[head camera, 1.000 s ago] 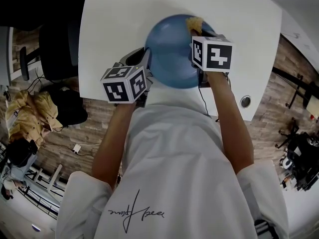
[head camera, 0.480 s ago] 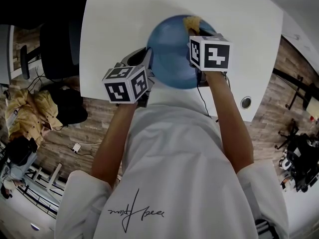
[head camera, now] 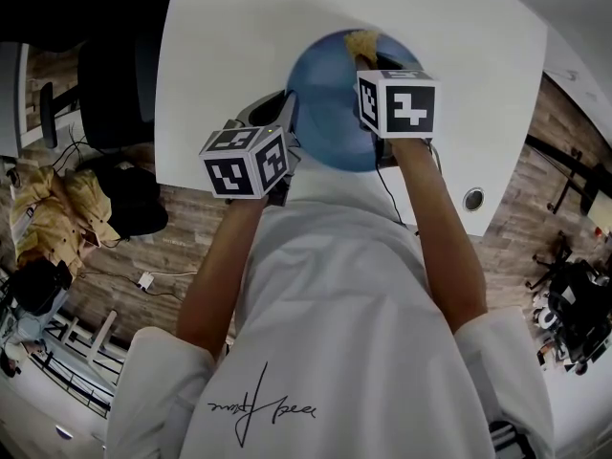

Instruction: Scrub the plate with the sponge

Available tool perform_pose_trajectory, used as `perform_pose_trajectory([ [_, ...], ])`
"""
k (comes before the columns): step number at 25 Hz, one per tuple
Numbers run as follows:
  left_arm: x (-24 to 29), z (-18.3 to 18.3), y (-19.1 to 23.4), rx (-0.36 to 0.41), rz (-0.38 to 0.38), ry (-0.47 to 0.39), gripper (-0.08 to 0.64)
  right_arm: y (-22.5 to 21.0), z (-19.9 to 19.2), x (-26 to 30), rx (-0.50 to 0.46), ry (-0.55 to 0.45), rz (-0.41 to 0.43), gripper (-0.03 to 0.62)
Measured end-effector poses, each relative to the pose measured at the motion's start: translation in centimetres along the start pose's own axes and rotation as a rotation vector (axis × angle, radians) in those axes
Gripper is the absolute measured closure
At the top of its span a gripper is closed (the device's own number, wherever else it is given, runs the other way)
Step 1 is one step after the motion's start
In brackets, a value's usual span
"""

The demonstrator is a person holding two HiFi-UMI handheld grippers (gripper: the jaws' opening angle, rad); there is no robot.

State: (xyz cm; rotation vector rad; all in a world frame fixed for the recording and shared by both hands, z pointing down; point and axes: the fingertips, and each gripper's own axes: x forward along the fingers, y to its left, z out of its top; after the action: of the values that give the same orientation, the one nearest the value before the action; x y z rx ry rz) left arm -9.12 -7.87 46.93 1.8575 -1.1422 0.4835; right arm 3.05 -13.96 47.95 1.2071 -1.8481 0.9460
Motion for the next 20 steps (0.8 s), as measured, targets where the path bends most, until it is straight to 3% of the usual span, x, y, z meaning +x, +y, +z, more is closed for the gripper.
perform_pose_trajectory([
  [20,-0.2,0.0,0.0,-0.013,-0.003,-0.001,0.543,2.5,0.2,0.2,-0.051,0.0,0.033,0.548],
])
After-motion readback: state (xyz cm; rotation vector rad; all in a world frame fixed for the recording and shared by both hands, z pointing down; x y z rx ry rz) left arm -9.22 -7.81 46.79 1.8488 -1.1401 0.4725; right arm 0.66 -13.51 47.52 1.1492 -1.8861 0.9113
